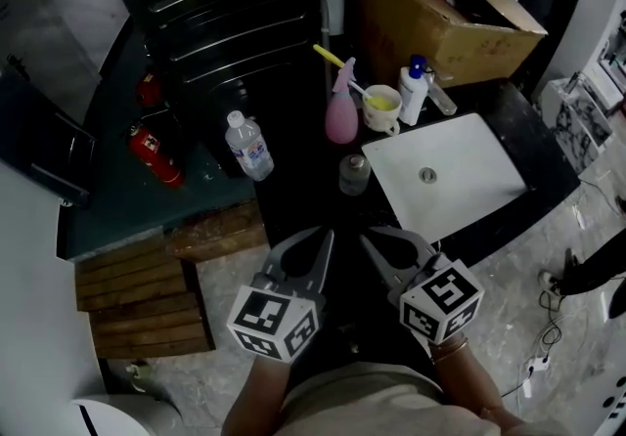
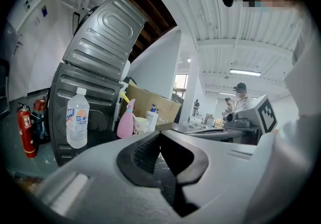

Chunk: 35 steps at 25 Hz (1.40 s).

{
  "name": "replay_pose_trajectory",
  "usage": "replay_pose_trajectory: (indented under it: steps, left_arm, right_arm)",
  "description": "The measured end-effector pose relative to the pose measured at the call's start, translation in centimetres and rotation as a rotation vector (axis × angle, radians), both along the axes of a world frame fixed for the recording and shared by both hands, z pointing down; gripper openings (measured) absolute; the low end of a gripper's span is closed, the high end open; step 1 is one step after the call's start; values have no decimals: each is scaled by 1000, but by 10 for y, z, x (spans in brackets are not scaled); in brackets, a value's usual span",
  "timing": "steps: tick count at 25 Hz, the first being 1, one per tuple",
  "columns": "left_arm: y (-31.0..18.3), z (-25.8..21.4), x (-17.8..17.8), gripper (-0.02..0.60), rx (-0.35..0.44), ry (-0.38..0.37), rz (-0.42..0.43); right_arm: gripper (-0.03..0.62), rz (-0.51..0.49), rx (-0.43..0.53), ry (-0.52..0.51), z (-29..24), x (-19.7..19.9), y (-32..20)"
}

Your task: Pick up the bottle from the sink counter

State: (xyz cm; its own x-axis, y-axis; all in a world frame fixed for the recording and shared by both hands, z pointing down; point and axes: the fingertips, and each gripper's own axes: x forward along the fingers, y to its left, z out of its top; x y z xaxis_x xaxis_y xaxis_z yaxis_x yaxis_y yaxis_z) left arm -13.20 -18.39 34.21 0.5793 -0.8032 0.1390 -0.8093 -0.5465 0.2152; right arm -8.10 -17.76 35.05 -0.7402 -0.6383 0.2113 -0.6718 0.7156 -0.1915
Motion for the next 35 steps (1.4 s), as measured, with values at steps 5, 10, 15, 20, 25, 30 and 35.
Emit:
replay_pose_trajectory:
  steps: [5,10,15,20,25,30,35]
  left_arm:
    - [-9,6,6,2,-18,-13,4]
    - [-25,8,15,2,-31,-31,15]
    - [-44,17,21,2,-52,-68,15]
    - [-61,14,27,2,-27,-85,20]
    - [-84,16,29,2,-40,-59,-5]
    - [-102,20,32,2,-54,-45,-15]
    - [-116,28,32,2,-72,-47,-31]
  right_arm:
    - [3,16,-3,-4,-1,12,-14]
    - [3,-11,-14,-1,3,12,-30]
    - [3,-23,-20,-6,1,18,-50]
    - [3,-8,-40,-11,6,32,-70]
    - [3,-17,-58,-8,12,39,-88]
    - [3,-35,-91,-3,26,44,-102]
    - [3,-41,-103,-12,28,49,-116]
